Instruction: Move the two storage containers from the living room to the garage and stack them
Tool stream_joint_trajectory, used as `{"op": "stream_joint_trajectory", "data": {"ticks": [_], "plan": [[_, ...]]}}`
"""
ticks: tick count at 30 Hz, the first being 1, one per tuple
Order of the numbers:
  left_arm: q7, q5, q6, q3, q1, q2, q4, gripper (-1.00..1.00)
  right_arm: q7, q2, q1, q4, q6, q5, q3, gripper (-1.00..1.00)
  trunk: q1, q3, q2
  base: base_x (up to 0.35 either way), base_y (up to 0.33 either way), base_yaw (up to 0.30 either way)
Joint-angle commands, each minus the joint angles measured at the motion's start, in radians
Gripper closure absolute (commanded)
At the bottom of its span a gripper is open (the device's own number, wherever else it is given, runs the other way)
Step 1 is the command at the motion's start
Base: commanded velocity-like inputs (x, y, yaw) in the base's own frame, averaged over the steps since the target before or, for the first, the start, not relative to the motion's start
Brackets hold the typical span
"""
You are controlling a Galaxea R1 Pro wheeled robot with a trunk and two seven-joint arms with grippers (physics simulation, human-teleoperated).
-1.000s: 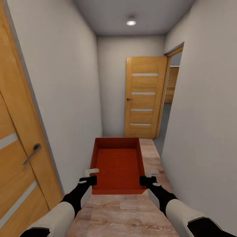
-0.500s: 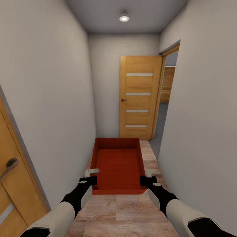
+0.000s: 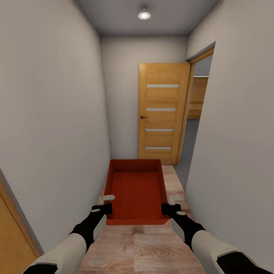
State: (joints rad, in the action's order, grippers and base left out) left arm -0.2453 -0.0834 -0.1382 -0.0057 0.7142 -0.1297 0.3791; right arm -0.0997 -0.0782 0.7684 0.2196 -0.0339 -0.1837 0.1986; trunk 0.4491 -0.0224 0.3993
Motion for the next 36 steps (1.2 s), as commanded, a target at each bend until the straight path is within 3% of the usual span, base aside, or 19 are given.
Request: {"op": "stream_joint_trajectory", "data": {"ticks": [1, 36], "plan": [[-0.029, 0.019, -0.004, 0.024, 0.001, 0.035, 0.006, 1.00, -0.008, 0.006, 0.000, -0.003, -0.004, -0.011, -0.018, 1.00, 0.001, 0.000, 0.001, 0.322, 0.000, 0.000], [-0.029, 0.019, -0.003, 0.024, 0.001, 0.036, 0.002, 1.00, -0.008, 0.006, 0.000, -0.003, -0.005, -0.011, -0.018, 1.00, 0.001, 0.000, 0.001, 0.322, 0.000, 0.000]]}}
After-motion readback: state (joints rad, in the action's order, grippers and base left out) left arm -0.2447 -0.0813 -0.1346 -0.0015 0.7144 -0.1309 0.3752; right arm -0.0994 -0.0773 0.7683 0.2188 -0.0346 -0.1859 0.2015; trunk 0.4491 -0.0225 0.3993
